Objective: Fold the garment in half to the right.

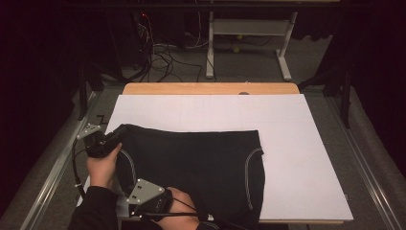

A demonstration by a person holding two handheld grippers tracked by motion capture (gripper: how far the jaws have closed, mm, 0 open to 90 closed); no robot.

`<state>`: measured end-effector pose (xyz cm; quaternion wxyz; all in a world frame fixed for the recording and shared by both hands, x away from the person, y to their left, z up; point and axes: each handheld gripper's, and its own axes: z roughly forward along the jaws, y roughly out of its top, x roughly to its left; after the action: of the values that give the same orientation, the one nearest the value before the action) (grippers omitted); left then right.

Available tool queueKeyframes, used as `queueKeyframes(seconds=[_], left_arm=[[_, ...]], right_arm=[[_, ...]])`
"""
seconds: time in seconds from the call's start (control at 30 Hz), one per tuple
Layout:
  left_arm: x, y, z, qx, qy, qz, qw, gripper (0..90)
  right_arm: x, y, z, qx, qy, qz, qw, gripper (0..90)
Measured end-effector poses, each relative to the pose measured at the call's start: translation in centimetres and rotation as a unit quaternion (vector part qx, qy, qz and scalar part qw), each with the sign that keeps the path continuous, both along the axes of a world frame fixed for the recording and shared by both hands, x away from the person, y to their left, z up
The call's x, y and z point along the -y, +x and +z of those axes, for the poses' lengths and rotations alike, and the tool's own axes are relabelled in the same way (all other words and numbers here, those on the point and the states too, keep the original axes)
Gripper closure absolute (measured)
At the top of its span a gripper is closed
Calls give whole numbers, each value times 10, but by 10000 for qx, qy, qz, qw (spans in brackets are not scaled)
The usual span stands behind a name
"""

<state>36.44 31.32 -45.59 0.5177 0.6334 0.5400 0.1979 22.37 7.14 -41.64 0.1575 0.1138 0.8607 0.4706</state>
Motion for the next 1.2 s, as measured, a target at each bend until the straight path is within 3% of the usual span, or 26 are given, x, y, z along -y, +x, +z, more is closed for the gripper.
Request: queueKeyframes(seconds=[0.23, 0.3, 0.53, 0.73, 0.93, 1.2], left_arm=[[9, 0, 2, 26, -91, -53, 9999, 786], [17, 1, 3, 38, -9, -88, 10000, 786], [27, -1, 9, 102, -66, -51, 9999, 785], [40, -5, 22, 177, 115, -231, 9995, 785], [56, -10, 30, 167, 114, -169, 9997, 785], [88, -6, 41, 106, 158, -196, 9996, 785]], right_arm=[[12, 1, -1, -19, 42, -64, 10000, 768], [16, 1, 1, 4, 59, -94, 9999, 768], [42, 0, 5, 98, 52, -260, 9996, 768], [66, -3, 7, 159, 100, -346, 9992, 768], [82, -5, 7, 211, 142, -380, 9990, 767], [112, -3, 4, 171, 259, -633, 9975, 767]])
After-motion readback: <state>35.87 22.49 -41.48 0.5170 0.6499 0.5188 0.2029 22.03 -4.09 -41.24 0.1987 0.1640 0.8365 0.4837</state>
